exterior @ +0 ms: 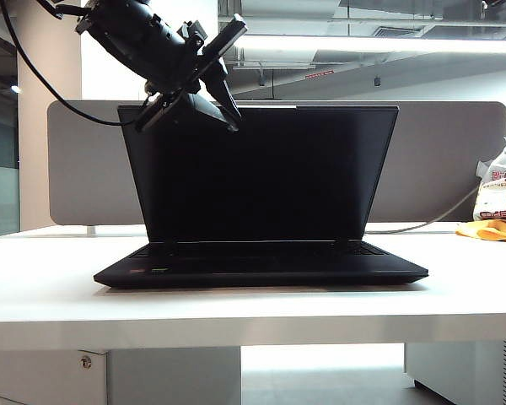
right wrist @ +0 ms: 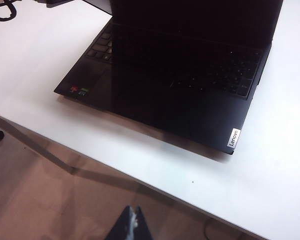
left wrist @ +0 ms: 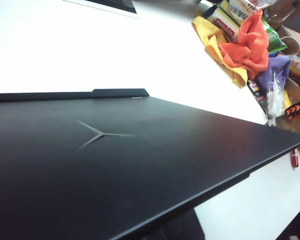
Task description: Open the lid of the laptop and use the keypad to enter the password "123".
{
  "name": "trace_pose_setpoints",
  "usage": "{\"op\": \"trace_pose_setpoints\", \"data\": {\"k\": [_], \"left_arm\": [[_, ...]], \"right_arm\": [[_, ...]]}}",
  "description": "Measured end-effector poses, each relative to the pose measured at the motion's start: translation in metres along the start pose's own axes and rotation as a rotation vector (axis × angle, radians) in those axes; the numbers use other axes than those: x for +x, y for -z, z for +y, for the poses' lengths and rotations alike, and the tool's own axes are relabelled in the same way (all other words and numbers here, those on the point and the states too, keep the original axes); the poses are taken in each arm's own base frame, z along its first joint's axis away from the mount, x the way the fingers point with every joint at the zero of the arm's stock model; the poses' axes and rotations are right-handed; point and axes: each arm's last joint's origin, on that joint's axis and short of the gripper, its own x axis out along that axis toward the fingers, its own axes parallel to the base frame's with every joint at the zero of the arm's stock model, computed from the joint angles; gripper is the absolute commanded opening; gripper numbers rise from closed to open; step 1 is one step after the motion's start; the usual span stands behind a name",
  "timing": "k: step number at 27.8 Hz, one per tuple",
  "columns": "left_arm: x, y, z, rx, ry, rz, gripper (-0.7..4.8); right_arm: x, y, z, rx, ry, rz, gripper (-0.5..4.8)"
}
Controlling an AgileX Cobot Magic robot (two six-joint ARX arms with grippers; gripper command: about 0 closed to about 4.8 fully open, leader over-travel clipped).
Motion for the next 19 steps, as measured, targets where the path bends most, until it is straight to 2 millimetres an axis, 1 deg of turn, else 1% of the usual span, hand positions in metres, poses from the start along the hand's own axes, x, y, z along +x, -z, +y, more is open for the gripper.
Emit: {"op": "trace_pose_setpoints", "data": {"k": [8,15,19], "left_arm": [[-0.002,-0.009,0.001,0.031,-0.016,-0.018,0.57],[-0.004,-0.02,-0.005,0.061,-0.022,-0.028,0.57],[-0.006,-0.028,-0.009,0.08,-0.023,-0.043,0.57]], "right_arm": [[0.007,-0.001,-0.001,0.005,0.003,0.026,-0.05],[0.015,-0.003,-0.002,0.007,0.003,0.039,-0.05],[0.023,-0.007,-0.003,0.006,0.002,0.037,-0.05]]}}
